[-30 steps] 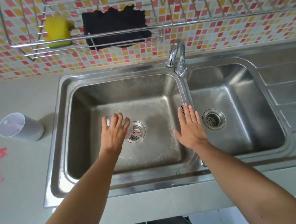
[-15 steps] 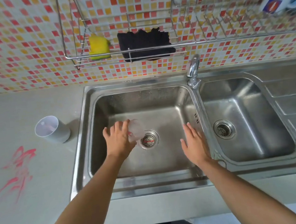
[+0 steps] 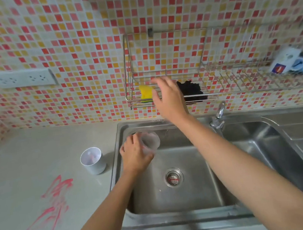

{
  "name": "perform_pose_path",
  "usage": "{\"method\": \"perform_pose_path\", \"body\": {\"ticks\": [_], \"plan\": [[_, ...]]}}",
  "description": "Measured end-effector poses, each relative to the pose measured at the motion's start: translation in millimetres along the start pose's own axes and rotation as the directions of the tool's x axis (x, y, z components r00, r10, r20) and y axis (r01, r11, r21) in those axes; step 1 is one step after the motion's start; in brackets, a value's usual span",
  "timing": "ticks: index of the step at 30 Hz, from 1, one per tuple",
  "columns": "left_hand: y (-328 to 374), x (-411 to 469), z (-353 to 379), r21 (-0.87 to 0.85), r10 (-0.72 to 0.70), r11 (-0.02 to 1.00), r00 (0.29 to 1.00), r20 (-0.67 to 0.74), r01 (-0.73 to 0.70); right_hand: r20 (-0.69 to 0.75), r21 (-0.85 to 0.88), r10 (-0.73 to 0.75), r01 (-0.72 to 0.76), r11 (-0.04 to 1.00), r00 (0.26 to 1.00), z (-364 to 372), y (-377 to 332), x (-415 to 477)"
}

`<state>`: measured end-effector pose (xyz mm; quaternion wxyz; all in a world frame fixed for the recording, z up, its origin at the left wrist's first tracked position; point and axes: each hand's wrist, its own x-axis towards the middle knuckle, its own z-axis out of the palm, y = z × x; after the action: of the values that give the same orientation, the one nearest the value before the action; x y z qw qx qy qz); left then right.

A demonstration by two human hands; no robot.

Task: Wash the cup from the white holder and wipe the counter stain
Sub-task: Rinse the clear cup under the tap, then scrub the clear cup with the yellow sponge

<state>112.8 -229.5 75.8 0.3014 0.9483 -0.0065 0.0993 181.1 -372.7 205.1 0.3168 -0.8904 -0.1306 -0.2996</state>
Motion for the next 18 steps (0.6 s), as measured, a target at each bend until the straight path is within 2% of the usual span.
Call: {"method": "perform_pose_path", "body": {"ticks": [3,6,12,15,17,18], "plan": [[-11,10,-10,0.033,0.015,0.999,1.0,0.021,-0.016,0.256,-0.116,0.128,-0.101,0.988,0.958,24,-6,41],[-22,14,-16,0.06,0.031,0.998,0.999,0.034,-0.033,0.455,-0.171,0.283,-0.229,0.958,0.845,48,-4,59],[-41,9,-24,0.1,0.054,0.993,0.998,0.042,-0.058,0.364,-0.314,0.429,-0.325,0.892,0.827,71,-1,69],[-46,7,-28,0.09,0.053,0.994,0.997,0.047,-0.057,0.395,-0.398,0.495,-0.341,0.851,0.774,77,3,77],[-47,8,-32,0.096,0.058,0.993,0.997,0.042,-0.062,0.348,-0.377,0.511,-0.381,0.844,0.786,75,3,78],[-48,8,-35,0.095,0.061,0.993,0.997,0.046,-0.065,0.306,-0.303,0.503,-0.419,0.856,0.808,71,1,76]]}}
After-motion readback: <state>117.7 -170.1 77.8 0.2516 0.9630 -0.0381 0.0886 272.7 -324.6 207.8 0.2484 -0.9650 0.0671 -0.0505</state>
